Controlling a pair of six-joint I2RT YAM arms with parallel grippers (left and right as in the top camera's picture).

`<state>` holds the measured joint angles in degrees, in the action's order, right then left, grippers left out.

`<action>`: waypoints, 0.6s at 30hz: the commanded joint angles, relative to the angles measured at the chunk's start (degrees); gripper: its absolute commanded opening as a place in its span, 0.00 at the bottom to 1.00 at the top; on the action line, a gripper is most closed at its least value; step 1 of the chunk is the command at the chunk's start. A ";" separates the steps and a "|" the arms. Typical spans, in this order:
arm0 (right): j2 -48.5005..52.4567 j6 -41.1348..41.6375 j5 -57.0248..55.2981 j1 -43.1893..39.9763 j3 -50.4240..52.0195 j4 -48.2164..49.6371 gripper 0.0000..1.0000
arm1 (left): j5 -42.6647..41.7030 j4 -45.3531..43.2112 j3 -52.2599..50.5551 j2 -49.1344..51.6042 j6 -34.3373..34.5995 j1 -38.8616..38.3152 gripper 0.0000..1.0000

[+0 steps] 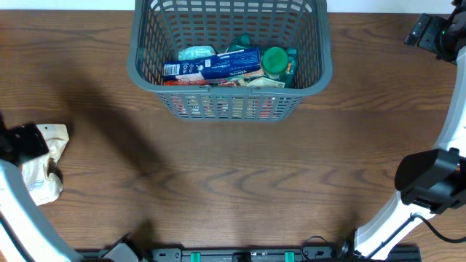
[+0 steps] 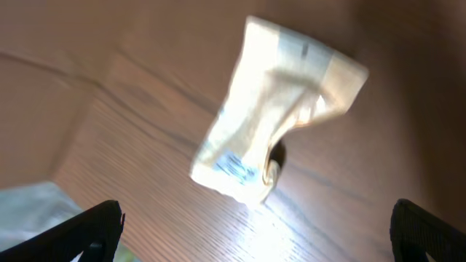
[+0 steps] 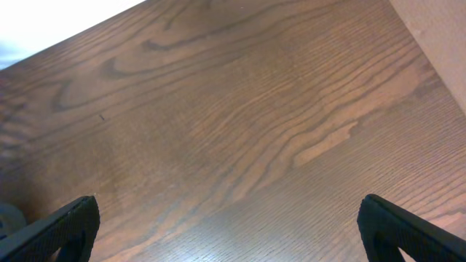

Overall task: Pack container
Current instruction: 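Move the left gripper back to the cream pouch and grasp it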

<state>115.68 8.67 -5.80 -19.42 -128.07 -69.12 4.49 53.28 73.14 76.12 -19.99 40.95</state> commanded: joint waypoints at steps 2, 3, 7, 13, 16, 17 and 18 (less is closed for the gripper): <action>-0.17 -0.59 0.20 0.00 0.00 0.13 0.99 | -1.05 -3.63 -5.64 3.72 -2.29 1.88 0.99; -0.17 -0.59 0.09 0.02 0.00 0.13 0.99 | -1.14 -3.98 -5.92 5.09 -3.45 2.03 0.99; -0.17 -0.57 0.02 0.02 0.00 -0.11 0.99 | -1.14 -5.05 -5.95 11.52 -7.10 2.05 0.99; -0.17 -0.59 0.00 0.02 0.00 -0.46 0.99 | -1.09 -7.06 -5.95 20.26 -9.44 2.12 0.99; -0.17 -0.57 0.02 0.02 0.00 -0.76 0.99 | -1.05 -8.50 -5.95 24.24 -11.76 2.12 0.99; -0.17 -0.55 0.02 0.02 0.00 -0.94 0.99 | -1.05 -9.07 -5.95 25.42 -11.76 2.14 0.99; -0.17 -0.55 0.02 0.07 0.00 -1.03 0.99 | -1.05 -9.77 -5.95 26.58 -11.76 2.16 0.99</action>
<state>115.68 8.67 -5.80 -19.42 -128.07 -69.76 3.75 44.29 66.98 100.05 -29.32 42.76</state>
